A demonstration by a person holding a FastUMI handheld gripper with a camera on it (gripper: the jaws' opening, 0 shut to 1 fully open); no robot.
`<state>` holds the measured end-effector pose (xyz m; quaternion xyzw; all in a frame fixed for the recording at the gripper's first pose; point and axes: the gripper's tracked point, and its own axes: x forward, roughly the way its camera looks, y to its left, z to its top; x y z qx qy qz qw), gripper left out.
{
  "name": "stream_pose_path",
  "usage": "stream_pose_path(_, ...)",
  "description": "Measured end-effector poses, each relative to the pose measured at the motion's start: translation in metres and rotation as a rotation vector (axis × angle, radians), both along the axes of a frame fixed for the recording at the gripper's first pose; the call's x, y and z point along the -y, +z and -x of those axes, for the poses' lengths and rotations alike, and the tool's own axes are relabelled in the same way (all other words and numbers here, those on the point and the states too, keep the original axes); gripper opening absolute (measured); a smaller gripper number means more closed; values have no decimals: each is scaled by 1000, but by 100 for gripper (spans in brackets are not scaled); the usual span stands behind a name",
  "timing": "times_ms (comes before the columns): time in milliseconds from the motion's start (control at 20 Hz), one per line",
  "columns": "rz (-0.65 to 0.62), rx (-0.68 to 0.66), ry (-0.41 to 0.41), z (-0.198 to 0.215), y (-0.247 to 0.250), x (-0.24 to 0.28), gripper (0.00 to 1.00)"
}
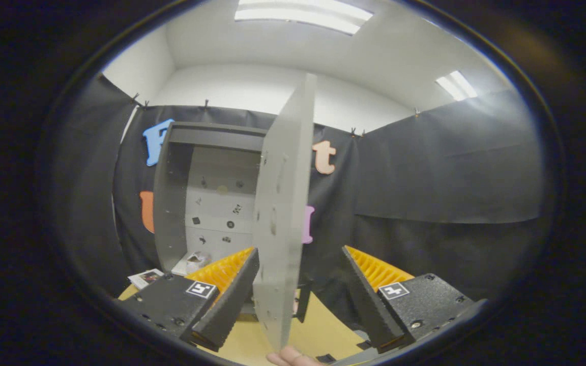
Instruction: Open the shoe cabinet door, grab the shoes and put them into the shoe cabinet, then close the shoe cabinet door.
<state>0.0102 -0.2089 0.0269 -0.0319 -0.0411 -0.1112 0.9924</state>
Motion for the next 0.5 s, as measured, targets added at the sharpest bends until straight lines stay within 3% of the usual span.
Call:
stream_pose_path(200, -69, -56, 98, -3, -23, 32, 100)
stream_pose_path(350, -50, -107, 89, -25, -46, 66, 100)
stream_pose_path(500, -85, -190, 141, -52, -72, 64, 99)
